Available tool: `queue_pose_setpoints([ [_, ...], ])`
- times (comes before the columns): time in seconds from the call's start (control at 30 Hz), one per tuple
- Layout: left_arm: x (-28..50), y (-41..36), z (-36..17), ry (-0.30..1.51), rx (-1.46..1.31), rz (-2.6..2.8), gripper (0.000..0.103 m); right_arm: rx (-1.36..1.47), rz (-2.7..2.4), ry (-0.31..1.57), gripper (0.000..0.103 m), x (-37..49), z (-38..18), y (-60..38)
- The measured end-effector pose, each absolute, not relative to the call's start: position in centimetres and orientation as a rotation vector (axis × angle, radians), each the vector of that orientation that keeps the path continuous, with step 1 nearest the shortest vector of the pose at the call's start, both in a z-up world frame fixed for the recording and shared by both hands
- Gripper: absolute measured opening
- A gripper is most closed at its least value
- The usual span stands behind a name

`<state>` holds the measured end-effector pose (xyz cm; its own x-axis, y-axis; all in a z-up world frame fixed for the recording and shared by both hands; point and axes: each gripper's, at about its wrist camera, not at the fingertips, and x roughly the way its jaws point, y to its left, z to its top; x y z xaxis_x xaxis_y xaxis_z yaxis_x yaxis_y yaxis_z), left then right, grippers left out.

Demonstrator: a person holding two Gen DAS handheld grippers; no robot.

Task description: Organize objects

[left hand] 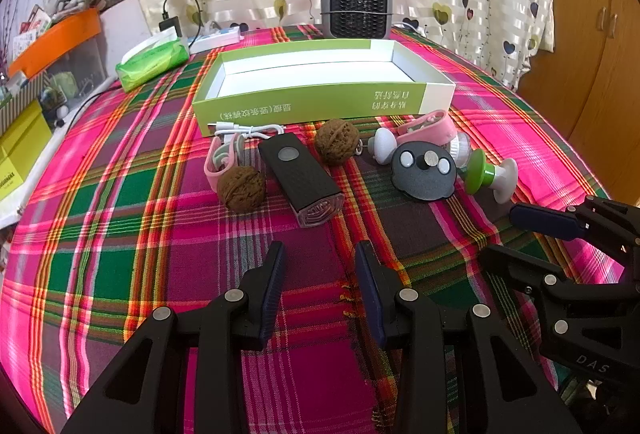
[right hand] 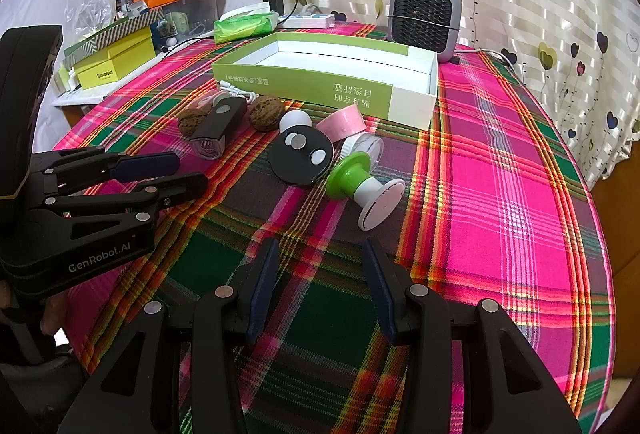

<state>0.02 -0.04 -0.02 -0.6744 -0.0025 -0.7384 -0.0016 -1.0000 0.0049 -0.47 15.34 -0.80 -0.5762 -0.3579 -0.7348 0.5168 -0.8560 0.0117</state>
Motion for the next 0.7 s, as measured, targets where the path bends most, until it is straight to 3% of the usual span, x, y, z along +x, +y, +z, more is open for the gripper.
queue_pose_setpoints([
  [0.7,0.27,-0.12,0.21,-0.004,1.281,-2.895,0.034,1.055,-2.373,0.255,0.045,-0.54,-0.71,15.7],
])
